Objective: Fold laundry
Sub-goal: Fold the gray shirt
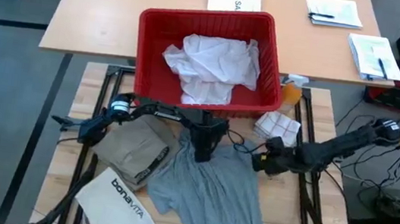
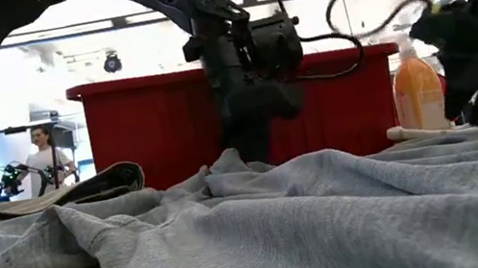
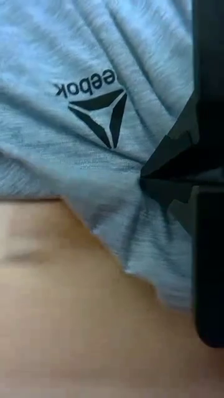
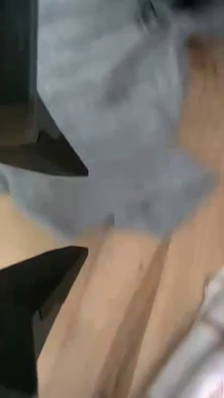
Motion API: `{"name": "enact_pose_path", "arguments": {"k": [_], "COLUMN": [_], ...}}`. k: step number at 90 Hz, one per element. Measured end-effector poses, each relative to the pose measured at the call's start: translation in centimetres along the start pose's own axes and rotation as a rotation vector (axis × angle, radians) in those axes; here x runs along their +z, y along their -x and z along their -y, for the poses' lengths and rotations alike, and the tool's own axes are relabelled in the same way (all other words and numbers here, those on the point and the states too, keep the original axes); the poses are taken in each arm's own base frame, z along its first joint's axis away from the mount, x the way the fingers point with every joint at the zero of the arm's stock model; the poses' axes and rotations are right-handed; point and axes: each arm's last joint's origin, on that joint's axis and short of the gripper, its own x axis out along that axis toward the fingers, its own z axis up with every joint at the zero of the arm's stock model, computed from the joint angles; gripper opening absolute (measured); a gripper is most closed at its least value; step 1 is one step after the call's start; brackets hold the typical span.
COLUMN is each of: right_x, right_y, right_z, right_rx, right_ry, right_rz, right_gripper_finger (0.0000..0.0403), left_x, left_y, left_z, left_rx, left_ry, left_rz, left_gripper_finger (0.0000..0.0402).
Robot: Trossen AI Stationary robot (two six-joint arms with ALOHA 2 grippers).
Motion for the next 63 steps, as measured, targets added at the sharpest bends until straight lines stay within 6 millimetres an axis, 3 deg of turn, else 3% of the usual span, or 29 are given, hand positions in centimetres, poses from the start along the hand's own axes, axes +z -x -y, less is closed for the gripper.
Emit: {"name": "enact_pose_path", "arguments": {"k": [14, 43, 63], "right_x": [1.8, 6.2, 5.2], "right_y": [-1.0, -2.2, -2.1], "right_z": [-0.4, -0.3, 0.4], "right_rx": [0.082, 0.236, 0.158], "right_ry": [0.021, 0.060, 0.024], "right_rz": [-0.052, -0.057, -0.155], "right_gripper_finger": [0.0207, 0.0172, 0.0149], "left_x": [-0.1, 0.3, 0.7], "left_y": [0.0, 1.5, 2.3], "left_z": [0.3, 0.8, 0.9], "left_rx": [-0.085, -0.148, -0.126], "left_ry": [0.029, 0.047, 0.059], "left_rz": [-0.016, 0.052, 0.105], "left_gripper_finger": [0.0000, 0.0000, 0.0000]}}
